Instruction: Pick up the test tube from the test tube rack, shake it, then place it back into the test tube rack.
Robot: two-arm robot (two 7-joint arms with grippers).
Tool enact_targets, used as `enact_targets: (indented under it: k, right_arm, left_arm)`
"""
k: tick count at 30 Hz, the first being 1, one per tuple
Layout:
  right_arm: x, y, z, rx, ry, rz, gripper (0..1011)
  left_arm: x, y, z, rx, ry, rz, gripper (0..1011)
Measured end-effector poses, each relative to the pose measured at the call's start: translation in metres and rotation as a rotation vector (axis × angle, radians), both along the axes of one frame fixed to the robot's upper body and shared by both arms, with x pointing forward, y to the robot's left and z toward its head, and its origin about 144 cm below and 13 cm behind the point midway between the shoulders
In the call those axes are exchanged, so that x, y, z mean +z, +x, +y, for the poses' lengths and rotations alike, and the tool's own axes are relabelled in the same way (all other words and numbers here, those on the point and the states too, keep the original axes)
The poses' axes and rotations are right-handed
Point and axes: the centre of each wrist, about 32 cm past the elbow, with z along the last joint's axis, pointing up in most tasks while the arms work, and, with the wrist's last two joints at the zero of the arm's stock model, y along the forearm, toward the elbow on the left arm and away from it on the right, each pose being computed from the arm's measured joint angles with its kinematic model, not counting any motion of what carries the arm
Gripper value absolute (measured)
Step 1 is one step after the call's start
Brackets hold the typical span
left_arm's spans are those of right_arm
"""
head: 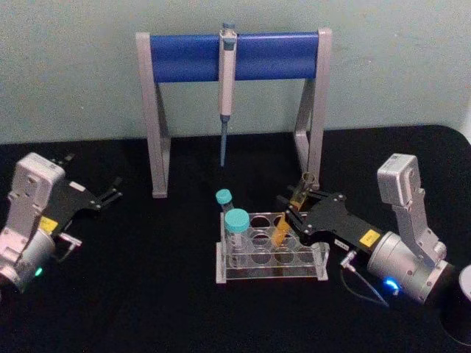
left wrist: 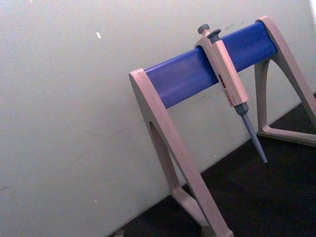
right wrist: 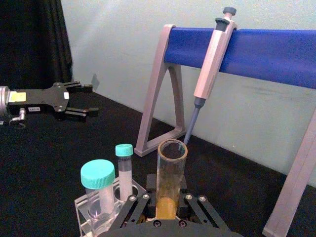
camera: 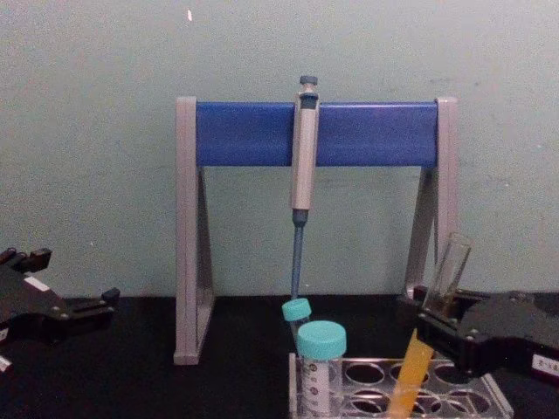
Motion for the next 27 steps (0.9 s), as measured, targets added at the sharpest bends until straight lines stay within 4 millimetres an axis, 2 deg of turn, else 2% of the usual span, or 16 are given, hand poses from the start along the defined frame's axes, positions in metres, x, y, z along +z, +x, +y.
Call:
enact_targets:
  k: [27]
  right_arm:
    - [0.012, 0.002, -0.003, -0.009, -0.007, -0.034, 230]
  left_arm:
    - [0.000, 0.000, 0.000, 0.000, 0.000, 0.000, 1001]
